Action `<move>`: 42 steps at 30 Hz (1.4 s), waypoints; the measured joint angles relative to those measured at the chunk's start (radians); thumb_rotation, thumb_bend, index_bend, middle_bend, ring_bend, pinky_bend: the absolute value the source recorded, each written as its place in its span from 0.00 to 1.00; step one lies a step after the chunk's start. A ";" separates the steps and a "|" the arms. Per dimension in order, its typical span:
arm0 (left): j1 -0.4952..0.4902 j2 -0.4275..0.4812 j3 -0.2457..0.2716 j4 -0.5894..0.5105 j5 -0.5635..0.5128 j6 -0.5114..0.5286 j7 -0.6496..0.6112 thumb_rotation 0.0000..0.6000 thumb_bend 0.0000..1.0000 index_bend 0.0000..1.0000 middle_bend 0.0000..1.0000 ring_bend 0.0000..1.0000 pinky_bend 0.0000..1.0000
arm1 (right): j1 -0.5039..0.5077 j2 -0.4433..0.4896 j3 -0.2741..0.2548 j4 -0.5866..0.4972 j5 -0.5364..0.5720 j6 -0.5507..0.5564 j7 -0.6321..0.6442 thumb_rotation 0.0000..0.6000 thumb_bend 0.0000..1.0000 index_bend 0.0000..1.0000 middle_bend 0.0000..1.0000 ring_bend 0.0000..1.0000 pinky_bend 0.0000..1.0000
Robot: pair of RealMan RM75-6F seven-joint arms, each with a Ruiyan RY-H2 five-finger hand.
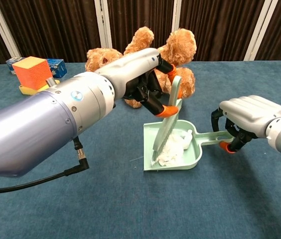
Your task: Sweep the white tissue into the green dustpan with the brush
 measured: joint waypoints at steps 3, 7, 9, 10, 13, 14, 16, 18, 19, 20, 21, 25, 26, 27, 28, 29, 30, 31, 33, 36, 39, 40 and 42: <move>0.004 0.004 0.003 -0.021 0.011 0.006 -0.008 1.00 0.63 0.82 1.00 1.00 1.00 | -0.003 0.002 -0.002 -0.002 -0.001 0.003 0.000 1.00 0.49 0.62 0.86 0.87 0.90; 0.010 0.014 0.005 -0.039 0.029 0.019 -0.014 1.00 0.63 0.82 1.00 1.00 1.00 | -0.003 0.005 0.000 -0.004 -0.002 0.003 0.001 1.00 0.49 0.62 0.86 0.87 0.90; 0.014 0.024 0.005 -0.046 0.041 0.027 -0.017 1.00 0.63 0.82 1.00 1.00 1.00 | -0.003 0.006 0.001 -0.004 -0.002 0.003 0.002 1.00 0.49 0.62 0.86 0.87 0.90; 0.017 0.030 0.004 -0.050 0.048 0.031 -0.018 1.00 0.63 0.82 1.00 1.00 1.00 | -0.003 0.007 0.002 -0.004 -0.001 0.003 0.002 1.00 0.49 0.62 0.86 0.87 0.90; 0.024 0.055 0.001 -0.062 0.062 0.040 -0.023 1.00 0.63 0.82 1.00 1.00 1.00 | -0.003 0.008 0.004 -0.002 0.001 0.001 0.003 1.00 0.49 0.62 0.86 0.87 0.90; 0.027 0.065 -0.002 -0.067 0.068 0.044 -0.026 1.00 0.63 0.82 1.00 1.00 1.00 | -0.004 0.009 0.003 -0.003 0.000 0.002 0.003 1.00 0.49 0.62 0.86 0.87 0.90; 0.033 0.080 -0.009 -0.077 0.074 0.050 -0.035 1.00 0.63 0.82 1.00 1.00 1.00 | -0.004 0.009 0.003 -0.005 0.000 0.004 -0.001 1.00 0.49 0.62 0.86 0.87 0.90; 0.040 0.098 -0.019 -0.092 0.079 0.057 -0.047 1.00 0.63 0.82 1.00 1.00 1.00 | -0.003 0.006 0.003 -0.004 0.003 0.004 -0.005 1.00 0.49 0.62 0.86 0.87 0.90; 0.043 0.106 -0.023 -0.098 0.081 0.059 -0.051 1.00 0.63 0.82 1.00 1.00 1.00 | -0.003 0.005 0.002 -0.004 0.004 0.004 -0.007 1.00 0.49 0.62 0.86 0.87 0.90; 0.046 0.118 -0.028 -0.105 0.083 0.061 -0.056 1.00 0.63 0.82 1.00 1.00 1.00 | -0.003 0.005 0.001 -0.004 0.005 0.005 -0.009 1.00 0.49 0.62 0.86 0.87 0.90; 0.048 0.127 -0.031 -0.111 0.084 0.062 -0.059 1.00 0.63 0.82 1.00 1.00 1.00 | -0.004 0.004 0.000 -0.004 0.005 0.006 -0.012 1.00 0.49 0.59 0.86 0.87 0.90; 0.060 0.169 -0.040 -0.135 0.087 0.068 -0.067 1.00 0.63 0.82 1.00 1.00 1.00 | -0.004 0.004 -0.003 -0.004 0.011 0.008 -0.026 1.00 0.49 0.26 0.86 0.87 0.90; 0.065 0.183 -0.042 -0.140 0.088 0.070 -0.070 1.00 0.63 0.82 1.00 1.00 1.00 | -0.004 0.005 -0.003 -0.006 0.015 0.009 -0.034 1.00 0.49 0.19 0.86 0.87 0.90; 0.068 0.193 -0.042 -0.143 0.088 0.071 -0.071 1.00 0.63 0.82 1.00 1.00 1.00 | -0.003 0.006 -0.004 -0.007 0.019 0.010 -0.041 1.00 0.49 0.11 0.86 0.87 0.90; 0.072 0.204 -0.042 -0.146 0.089 0.073 -0.073 1.00 0.63 0.82 1.00 1.00 1.00 | -0.003 0.006 -0.004 -0.009 0.023 0.011 -0.048 1.00 0.49 0.04 0.86 0.87 0.90; 0.078 0.218 -0.042 -0.149 0.090 0.074 -0.078 1.00 0.63 0.82 1.00 1.00 1.00 | -0.003 0.007 -0.005 -0.011 0.026 0.013 -0.057 1.00 0.49 0.02 0.86 0.87 0.90; 0.082 0.228 -0.043 -0.152 0.090 0.076 -0.083 1.00 0.63 0.82 1.00 1.00 1.00 | -0.002 0.008 -0.006 -0.013 0.028 0.015 -0.063 1.00 0.49 0.00 0.86 0.87 0.90; 0.087 0.238 -0.043 -0.154 0.090 0.078 -0.088 1.00 0.63 0.82 1.00 1.00 1.00 | -0.002 0.008 -0.008 -0.014 0.030 0.018 -0.069 1.00 0.49 0.00 0.86 0.87 0.90; 0.098 0.260 -0.044 -0.160 0.092 0.082 -0.101 1.00 0.63 0.82 1.00 1.00 1.00 | -0.003 0.009 -0.010 -0.018 0.036 0.024 -0.083 1.00 0.49 0.00 0.86 0.87 0.90; 0.114 0.292 -0.042 -0.169 0.098 0.086 -0.117 1.00 0.63 0.82 1.00 1.00 1.00 | -0.005 0.013 -0.011 -0.030 0.048 0.038 -0.105 1.00 0.49 0.00 0.86 0.86 0.90; 0.129 0.324 -0.036 -0.182 0.103 0.090 -0.128 1.00 0.63 0.82 1.00 1.00 1.00 | -0.008 0.022 -0.013 -0.046 0.052 0.054 -0.119 1.00 0.49 0.00 0.86 0.86 0.90; 0.133 0.334 -0.034 -0.186 0.105 0.090 -0.129 1.00 0.63 0.82 1.00 1.00 1.00 | -0.009 0.027 -0.013 -0.050 0.050 0.059 -0.121 1.00 0.49 0.00 0.86 0.86 0.90; 0.142 0.362 -0.025 -0.197 0.110 0.091 -0.125 1.00 0.63 0.82 1.00 1.00 1.00 | -0.013 0.040 -0.015 -0.060 0.040 0.070 -0.121 1.00 0.49 0.00 0.86 0.86 0.90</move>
